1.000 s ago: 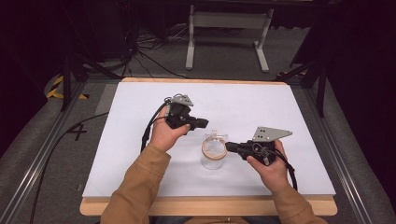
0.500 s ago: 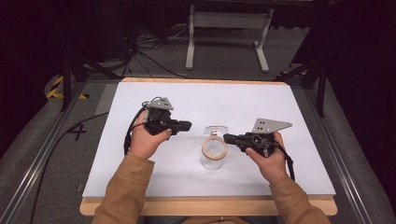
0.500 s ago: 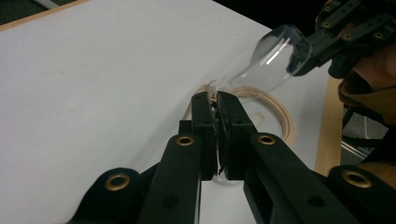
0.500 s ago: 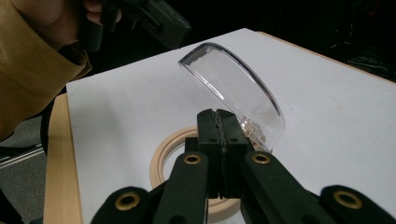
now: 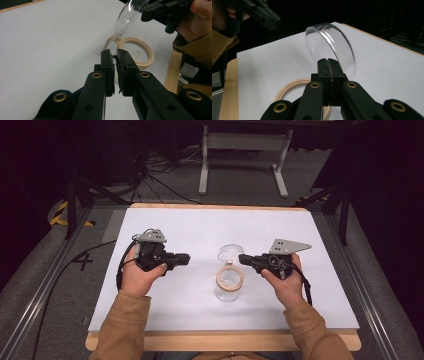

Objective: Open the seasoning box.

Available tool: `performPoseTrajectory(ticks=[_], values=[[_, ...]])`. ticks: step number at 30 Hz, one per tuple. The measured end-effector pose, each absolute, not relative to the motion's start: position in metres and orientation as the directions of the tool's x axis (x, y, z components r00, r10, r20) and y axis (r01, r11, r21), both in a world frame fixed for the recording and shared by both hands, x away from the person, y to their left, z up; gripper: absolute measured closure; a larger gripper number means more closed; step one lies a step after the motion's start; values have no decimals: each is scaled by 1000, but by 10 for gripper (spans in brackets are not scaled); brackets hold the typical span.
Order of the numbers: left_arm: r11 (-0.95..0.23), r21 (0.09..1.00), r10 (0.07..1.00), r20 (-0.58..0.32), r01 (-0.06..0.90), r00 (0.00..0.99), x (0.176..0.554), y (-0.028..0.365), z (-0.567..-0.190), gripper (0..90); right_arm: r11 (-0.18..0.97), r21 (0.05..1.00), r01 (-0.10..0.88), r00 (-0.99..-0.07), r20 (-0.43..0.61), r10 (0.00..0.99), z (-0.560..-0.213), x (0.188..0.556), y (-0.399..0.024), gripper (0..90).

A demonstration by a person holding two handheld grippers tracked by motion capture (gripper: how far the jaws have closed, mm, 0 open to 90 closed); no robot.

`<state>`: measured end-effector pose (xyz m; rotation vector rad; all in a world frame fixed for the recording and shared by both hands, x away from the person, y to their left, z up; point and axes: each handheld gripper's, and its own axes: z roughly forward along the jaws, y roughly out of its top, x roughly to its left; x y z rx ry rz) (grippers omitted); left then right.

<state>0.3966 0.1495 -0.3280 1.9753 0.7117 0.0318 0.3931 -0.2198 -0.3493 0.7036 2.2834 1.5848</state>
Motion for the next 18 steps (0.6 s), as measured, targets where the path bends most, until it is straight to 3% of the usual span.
performPoseTrajectory(ticks=[18], values=[[-339,815,485,-278,471,829,401,148,-328,826,275,933,232,-833,44,552,-346,389,-231,900]])
